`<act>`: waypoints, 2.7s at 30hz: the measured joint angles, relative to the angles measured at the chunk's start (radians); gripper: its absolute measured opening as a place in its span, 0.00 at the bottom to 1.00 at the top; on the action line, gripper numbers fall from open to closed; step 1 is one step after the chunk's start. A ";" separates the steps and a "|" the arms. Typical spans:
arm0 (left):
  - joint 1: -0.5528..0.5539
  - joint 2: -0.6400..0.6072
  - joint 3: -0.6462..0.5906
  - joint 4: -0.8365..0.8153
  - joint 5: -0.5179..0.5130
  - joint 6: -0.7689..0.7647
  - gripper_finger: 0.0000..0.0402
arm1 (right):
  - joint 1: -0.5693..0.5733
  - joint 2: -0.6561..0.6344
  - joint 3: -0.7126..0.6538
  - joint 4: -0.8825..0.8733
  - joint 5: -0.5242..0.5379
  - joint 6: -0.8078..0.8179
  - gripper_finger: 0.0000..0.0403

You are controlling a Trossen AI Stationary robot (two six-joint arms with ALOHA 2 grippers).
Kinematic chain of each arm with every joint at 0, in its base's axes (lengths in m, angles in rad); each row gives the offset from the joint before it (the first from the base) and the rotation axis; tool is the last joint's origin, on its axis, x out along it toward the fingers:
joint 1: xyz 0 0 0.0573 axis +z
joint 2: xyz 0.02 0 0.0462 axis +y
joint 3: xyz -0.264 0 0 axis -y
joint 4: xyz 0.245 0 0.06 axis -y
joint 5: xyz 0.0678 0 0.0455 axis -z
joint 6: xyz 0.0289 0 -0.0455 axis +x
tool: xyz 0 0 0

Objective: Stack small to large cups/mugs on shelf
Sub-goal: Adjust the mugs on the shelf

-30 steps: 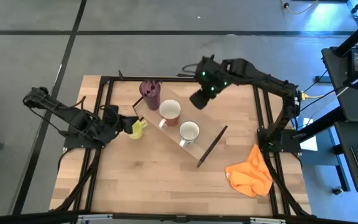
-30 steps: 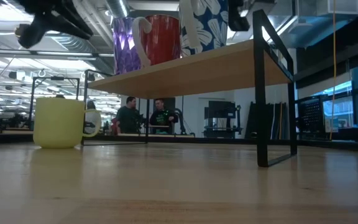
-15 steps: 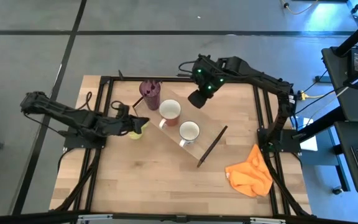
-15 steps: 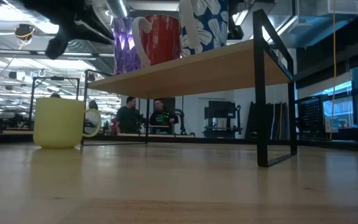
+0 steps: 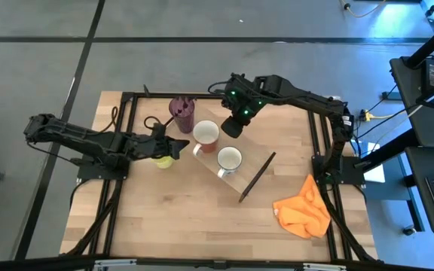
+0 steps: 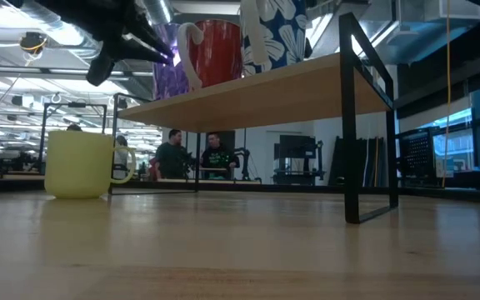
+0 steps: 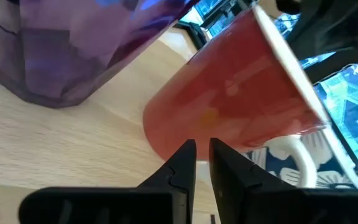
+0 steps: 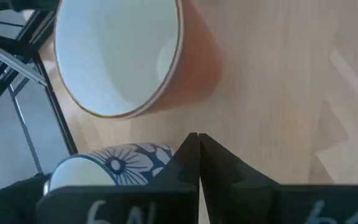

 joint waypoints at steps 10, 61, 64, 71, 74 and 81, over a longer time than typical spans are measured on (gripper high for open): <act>0.057 0.039 0.000 0.098 0.049 0.062 0.10 | 0.020 0.000 0.000 0.039 -0.026 0.013 0.01; 0.122 0.041 0.000 0.099 0.086 0.124 0.10 | 0.042 0.063 0.000 0.121 -0.050 0.009 0.01; 0.122 0.032 0.000 0.093 0.089 0.126 0.10 | 0.044 0.064 0.000 0.123 -0.052 0.009 0.01; 0.107 -0.023 0.001 0.038 0.064 0.129 0.10 | 0.052 0.065 0.000 0.130 -0.061 0.012 0.01; 0.087 -0.057 0.000 0.002 0.030 0.131 0.10 | 0.052 0.065 0.000 0.129 -0.063 0.013 0.01; 0.021 -0.096 0.001 -0.030 0.002 0.099 0.10 | 0.051 0.065 0.000 0.121 -0.064 0.011 0.01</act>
